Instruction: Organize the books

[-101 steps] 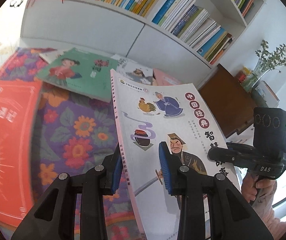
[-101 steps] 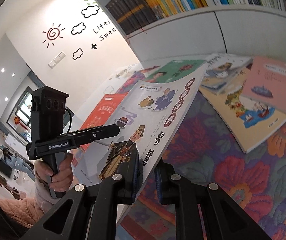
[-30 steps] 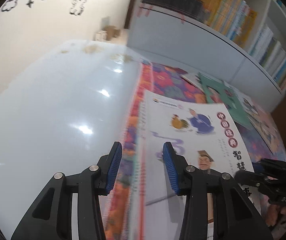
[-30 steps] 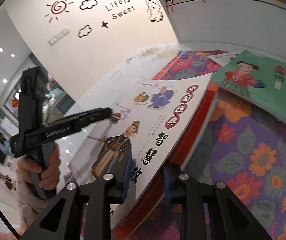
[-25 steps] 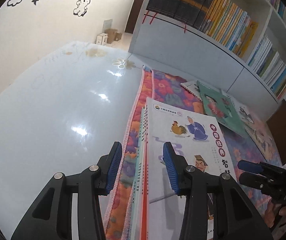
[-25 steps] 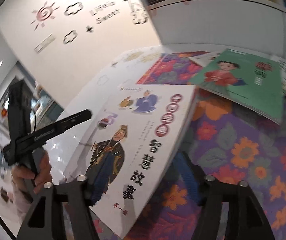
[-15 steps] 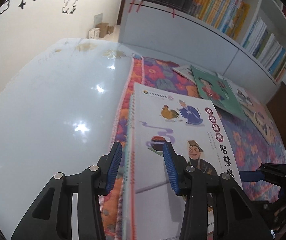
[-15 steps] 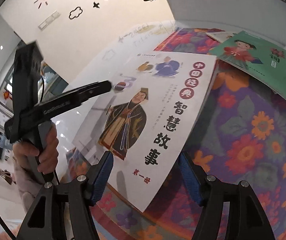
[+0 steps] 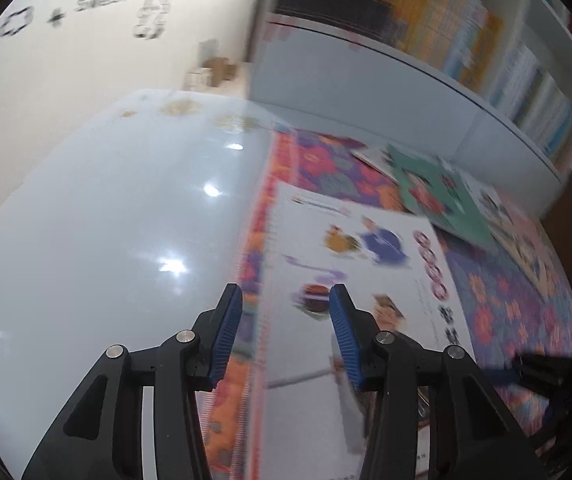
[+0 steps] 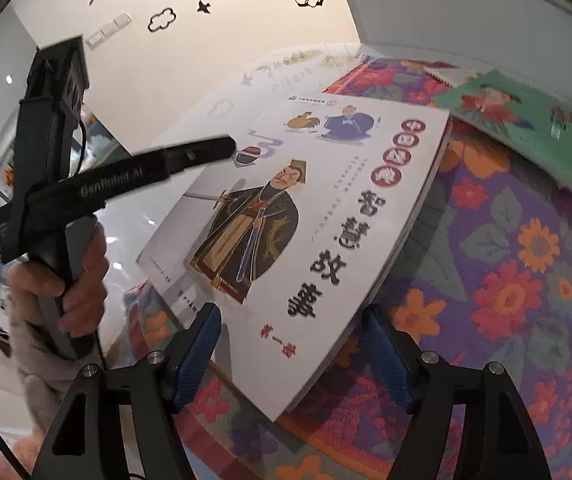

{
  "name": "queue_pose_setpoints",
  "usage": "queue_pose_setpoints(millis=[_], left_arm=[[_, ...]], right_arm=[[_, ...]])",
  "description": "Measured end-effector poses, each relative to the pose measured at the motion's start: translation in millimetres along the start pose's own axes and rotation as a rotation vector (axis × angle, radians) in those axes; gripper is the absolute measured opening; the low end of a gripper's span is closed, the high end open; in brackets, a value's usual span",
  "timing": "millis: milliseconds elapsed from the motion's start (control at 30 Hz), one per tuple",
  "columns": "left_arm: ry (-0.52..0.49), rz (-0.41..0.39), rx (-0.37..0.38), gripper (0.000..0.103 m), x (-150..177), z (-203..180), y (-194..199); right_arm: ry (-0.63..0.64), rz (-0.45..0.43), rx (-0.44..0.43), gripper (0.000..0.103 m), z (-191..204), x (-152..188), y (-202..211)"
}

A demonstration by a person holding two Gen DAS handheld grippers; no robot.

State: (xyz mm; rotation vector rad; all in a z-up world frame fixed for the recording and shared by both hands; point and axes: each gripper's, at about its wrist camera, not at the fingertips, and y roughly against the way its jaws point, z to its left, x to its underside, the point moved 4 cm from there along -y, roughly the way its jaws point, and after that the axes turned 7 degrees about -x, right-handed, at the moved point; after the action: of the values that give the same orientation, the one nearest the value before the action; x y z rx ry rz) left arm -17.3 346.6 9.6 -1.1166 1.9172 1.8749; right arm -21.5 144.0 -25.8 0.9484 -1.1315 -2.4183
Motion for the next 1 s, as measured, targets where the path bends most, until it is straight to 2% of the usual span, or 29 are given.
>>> queue_pose_setpoints(millis=[100, 267, 367, 567, 800, 867, 1000], left_arm=[[0.018, -0.014, -0.052, 0.043, -1, 9, 4], [0.064, -0.044, -0.032, 0.043, -4, 1, 18], [0.047, -0.036, -0.023, 0.043, -2, -24, 28], [-0.037, -0.099, 0.069, 0.043, -20, -109, 76], [-0.128, -0.201, 0.103, 0.044, -57, -226, 134], [-0.125, -0.215, 0.141, 0.050, -65, -262, 138], [-0.154, -0.160, 0.225, 0.050, -87, -337, 121]], right_arm=[[-0.025, 0.004, -0.013, 0.071, -9, 9, 13], [-0.039, -0.071, 0.009, 0.071, -27, 24, 68], [-0.069, -0.123, 0.046, 0.071, -43, 41, 107], [-0.153, -0.211, 0.109, 0.071, -84, 81, 193], [-0.201, -0.433, 0.174, 0.071, -117, 105, 321], [-0.221, -0.498, 0.187, 0.071, -132, 113, 354], [-0.286, -0.569, 0.197, 0.071, -169, 120, 400]])
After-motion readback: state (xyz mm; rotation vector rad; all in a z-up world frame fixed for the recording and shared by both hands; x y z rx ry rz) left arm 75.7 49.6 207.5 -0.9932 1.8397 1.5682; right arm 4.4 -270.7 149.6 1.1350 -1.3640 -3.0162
